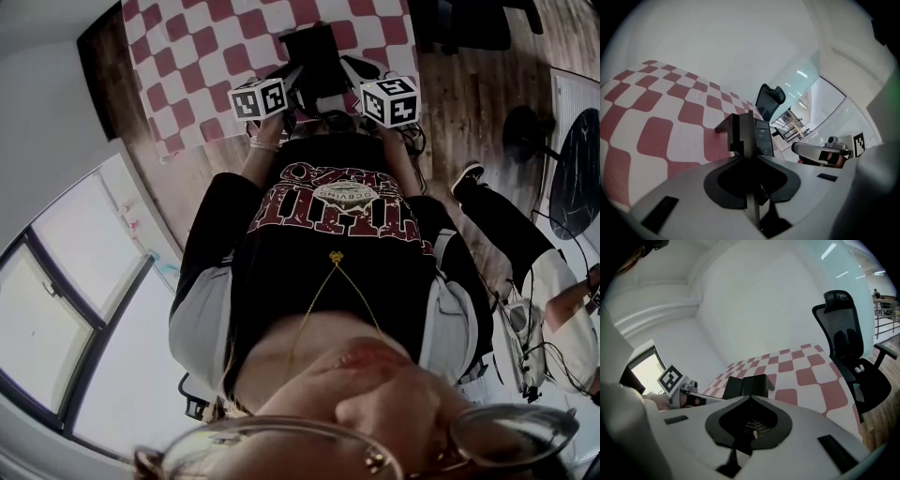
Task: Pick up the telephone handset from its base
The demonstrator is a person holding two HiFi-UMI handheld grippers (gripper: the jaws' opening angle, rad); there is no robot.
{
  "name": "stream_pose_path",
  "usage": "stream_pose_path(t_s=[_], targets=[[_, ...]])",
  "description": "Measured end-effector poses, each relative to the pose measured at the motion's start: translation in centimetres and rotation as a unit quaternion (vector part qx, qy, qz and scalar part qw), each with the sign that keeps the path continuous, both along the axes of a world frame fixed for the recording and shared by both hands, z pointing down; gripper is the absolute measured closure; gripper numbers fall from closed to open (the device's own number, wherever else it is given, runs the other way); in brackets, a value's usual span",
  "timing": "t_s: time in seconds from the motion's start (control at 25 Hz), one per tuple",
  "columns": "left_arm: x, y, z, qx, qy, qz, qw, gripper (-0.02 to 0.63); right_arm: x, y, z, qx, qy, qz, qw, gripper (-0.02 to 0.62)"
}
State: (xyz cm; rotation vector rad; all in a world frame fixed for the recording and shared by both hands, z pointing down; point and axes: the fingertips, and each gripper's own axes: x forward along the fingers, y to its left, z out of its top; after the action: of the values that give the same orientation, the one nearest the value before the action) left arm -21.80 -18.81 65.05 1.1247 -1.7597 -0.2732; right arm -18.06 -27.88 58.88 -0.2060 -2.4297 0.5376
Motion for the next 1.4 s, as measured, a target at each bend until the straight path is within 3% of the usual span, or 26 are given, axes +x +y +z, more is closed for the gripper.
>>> stream_pose_path(t_s=[0.4, 0.84, 1.4], targets=[[0.0, 0.0, -2.4, 0.022, -0.014, -0.002, 0.9996, 0.525, 0.2, 0.3, -0.6, 0.005, -0.009, -0.01, 1.0, 0.577], [0.3, 1.4, -3.0, 0.055, 0.012, -0.026, 0.9981, 0.525, 0.0, 1.1, -1.1, 0.005, -0.016, -0.024, 1.0, 0.577], [-1.4, 3.0, -6.9, 0.099, 0.007, -0.059, 0.9933, 0.525, -1.0, 2.2, -1.7, 0.003, -0.027, -0.043, 0.999, 0.577]])
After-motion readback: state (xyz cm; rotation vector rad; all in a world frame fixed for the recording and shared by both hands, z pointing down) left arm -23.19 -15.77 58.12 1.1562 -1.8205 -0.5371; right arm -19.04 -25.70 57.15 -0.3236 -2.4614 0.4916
